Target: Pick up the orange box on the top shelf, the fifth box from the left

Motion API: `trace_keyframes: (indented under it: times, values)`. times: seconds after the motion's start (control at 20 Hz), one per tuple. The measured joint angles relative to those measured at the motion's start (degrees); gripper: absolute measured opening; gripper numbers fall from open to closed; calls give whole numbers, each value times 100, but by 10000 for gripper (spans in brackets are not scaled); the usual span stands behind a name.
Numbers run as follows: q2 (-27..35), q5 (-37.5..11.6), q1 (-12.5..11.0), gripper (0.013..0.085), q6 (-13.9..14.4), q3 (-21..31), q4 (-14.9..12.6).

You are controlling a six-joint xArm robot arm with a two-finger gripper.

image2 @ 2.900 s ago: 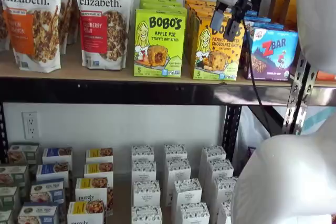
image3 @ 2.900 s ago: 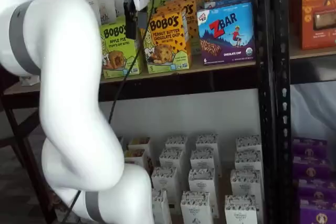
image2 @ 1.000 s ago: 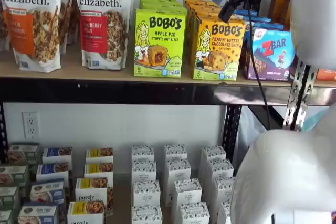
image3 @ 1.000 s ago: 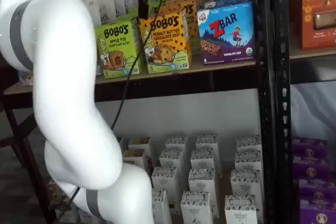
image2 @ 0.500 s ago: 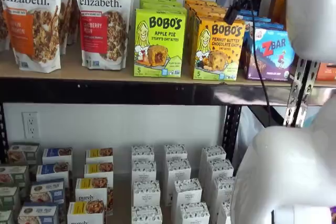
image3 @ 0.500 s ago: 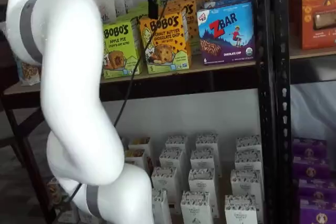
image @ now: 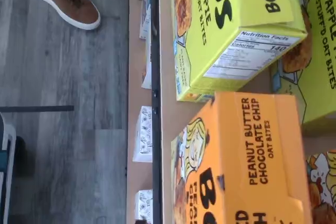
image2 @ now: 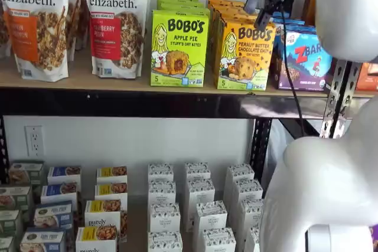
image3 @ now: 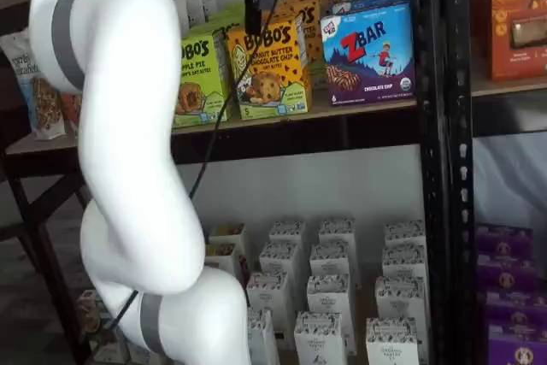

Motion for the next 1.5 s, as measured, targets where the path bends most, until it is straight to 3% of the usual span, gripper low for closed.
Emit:
trace_keyframes:
  times: [0.35, 0.8, 1.5]
  values:
    - [-33, -346, 207, 850, 66, 244, -271]
    - [-78, -670, 264, 850, -1, 573, -523]
    - [125, -550, 248, 850, -64, 530, -642]
